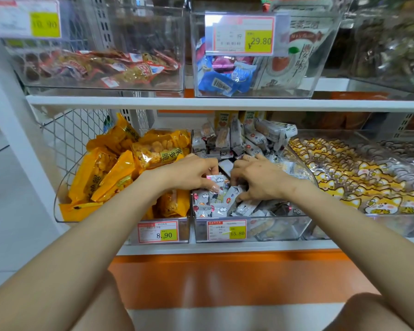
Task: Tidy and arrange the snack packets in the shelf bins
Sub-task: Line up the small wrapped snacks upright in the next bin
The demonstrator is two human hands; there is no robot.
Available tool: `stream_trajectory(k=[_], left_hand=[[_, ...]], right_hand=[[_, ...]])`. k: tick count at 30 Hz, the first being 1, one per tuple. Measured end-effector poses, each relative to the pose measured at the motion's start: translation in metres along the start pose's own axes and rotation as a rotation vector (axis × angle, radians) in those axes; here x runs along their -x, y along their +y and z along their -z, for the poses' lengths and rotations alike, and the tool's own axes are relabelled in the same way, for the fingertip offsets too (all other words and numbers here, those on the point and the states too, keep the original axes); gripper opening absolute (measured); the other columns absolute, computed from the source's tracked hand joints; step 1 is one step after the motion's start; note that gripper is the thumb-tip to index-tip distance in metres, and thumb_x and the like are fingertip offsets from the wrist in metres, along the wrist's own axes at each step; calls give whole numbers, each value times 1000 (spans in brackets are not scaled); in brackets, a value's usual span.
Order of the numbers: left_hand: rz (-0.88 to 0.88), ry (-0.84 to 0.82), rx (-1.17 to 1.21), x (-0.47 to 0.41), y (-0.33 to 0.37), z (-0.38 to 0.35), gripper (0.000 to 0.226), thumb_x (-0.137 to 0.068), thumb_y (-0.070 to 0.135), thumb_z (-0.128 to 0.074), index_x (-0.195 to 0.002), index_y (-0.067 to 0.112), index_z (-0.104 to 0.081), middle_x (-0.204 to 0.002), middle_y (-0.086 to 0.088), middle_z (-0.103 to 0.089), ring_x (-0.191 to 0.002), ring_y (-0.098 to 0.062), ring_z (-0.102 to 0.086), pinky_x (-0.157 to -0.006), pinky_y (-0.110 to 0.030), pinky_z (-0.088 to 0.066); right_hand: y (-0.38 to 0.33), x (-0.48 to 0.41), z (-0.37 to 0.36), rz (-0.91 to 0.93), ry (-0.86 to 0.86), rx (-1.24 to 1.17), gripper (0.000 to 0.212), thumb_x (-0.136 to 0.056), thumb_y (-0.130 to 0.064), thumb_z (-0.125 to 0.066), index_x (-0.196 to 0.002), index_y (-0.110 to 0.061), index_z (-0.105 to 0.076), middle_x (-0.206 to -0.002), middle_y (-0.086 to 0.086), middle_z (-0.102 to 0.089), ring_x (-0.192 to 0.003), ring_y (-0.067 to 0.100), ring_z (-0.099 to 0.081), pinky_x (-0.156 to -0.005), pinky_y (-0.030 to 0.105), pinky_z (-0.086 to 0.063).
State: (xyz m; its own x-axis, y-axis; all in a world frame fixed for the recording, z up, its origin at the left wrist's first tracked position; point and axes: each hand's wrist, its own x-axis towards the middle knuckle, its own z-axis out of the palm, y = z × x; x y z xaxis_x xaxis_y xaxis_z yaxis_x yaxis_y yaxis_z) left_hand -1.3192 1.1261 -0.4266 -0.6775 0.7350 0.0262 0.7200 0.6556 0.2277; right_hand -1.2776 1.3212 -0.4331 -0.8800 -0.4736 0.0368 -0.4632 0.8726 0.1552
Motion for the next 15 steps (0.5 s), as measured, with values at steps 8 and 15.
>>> stream_trajectory(k=[8, 15], left_hand=[[-6, -126, -53, -7, 7, -4, 38, -86, 34, -64, -71, 23, -31, -61, 3, -37, -60, -14, -33, -57, -10, -25], [-2, -130, -47, -3, 9, 2, 31, -89, 31, -60, -76, 21, -35, -63, 3, -37, -61, -11, -32, -61, -27, -23]], right_hand=[[-1, 2, -2, 5, -85, 30, 46, -83, -42, -64, -127, -32, -54, -112, -3, -47, -111, 17, -48, -90, 31, -31], [-20, -5, -4, 35, -117, 390, 30, -93, -31, -50, -115, -13, -60, -120, 8, -50, -105, 26, -57, -97, 38, -31]])
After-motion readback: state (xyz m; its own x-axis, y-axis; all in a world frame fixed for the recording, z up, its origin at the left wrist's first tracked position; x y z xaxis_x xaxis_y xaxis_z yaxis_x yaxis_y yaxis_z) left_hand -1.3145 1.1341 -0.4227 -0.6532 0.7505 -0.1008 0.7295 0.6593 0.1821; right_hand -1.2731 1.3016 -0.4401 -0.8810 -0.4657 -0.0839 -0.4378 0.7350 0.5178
